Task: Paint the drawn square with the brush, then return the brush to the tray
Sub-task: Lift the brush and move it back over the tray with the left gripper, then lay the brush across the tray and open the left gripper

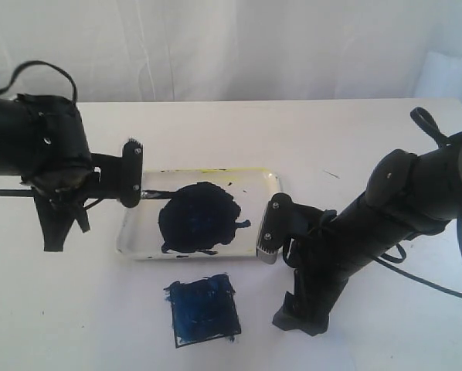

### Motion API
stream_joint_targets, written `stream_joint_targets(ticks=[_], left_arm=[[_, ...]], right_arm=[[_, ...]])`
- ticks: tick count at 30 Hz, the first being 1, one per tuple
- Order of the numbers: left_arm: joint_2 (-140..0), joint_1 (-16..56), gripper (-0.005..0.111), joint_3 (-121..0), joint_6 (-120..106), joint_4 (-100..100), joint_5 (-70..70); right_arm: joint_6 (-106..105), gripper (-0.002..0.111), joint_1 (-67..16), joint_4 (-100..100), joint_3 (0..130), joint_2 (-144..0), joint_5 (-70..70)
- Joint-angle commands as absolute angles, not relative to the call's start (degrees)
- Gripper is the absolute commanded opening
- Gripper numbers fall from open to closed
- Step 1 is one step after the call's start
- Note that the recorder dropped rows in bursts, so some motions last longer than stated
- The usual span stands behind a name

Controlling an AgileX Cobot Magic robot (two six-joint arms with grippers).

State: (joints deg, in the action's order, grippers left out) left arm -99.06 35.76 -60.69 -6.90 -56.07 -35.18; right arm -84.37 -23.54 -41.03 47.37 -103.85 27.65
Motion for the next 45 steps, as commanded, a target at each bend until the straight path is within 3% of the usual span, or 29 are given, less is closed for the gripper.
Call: stream_joint_targets(ticks=[1,8,16,34,36,45], left_arm=[[-104.0,35.4,0.000,-60.7,-5.1,-67.1,-37.7],[-108.2,35.4,0.000,-65.4,9.3,-76.1,-35.4],[-110.3,35.5,0.000,-66.7,9.0,-75.5,-28.0],[-112.6,35.5,0.000,-66.7,2.6,-72.0,-28.8],[-112.6,35.5,0.005,-66.7,2.6,-72.0,-28.8],[-112.6,35.5,0.052,-66.7,2.7,-71.1,-26.3]], right_arm=[[-84.1,0.089,-23.5,-38.8,46.2,-104.8,25.6],[-84.1,0.089,-23.5,-38.9,46.2,-104.8,25.5],[-84.1,0.089,-23.5,-38.9,46.2,-104.8,25.5],[-84.1,0.089,-23.5,-38.8,46.2,-104.8,25.4],[-84.1,0.089,-23.5,-38.8,46.2,-104.8,25.4],[-84.1,0.089,-23.5,-38.8,46.2,-104.8,25.1]])
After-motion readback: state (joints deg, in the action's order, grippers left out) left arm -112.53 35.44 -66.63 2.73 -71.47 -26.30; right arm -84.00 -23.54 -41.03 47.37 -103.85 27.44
